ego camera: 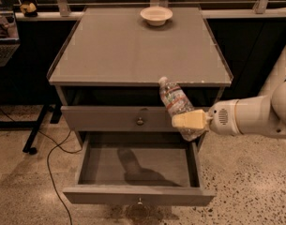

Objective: Place water bottle into middle drawer

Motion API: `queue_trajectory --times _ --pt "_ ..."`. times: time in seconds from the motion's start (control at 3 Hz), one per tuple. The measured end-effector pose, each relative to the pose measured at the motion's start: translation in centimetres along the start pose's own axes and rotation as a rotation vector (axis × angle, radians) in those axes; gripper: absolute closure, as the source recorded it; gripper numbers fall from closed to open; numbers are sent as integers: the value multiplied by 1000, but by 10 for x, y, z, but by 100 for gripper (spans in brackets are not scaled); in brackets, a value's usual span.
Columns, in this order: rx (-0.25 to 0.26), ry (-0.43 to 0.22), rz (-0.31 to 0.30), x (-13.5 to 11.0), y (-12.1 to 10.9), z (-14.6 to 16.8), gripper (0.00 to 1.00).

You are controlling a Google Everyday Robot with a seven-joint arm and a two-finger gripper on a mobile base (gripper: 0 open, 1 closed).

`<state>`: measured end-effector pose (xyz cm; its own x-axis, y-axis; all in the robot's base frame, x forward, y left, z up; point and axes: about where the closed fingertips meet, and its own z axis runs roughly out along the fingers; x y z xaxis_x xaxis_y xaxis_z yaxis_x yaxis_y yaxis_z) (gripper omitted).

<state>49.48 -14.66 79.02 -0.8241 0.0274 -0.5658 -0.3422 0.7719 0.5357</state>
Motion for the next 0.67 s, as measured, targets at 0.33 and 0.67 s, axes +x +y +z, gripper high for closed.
queue_trajectory --times 0.33,0.67 --pt "-55 54 27 33 -3 16 100" --pt "-121 125 39 61 -7 33 100"
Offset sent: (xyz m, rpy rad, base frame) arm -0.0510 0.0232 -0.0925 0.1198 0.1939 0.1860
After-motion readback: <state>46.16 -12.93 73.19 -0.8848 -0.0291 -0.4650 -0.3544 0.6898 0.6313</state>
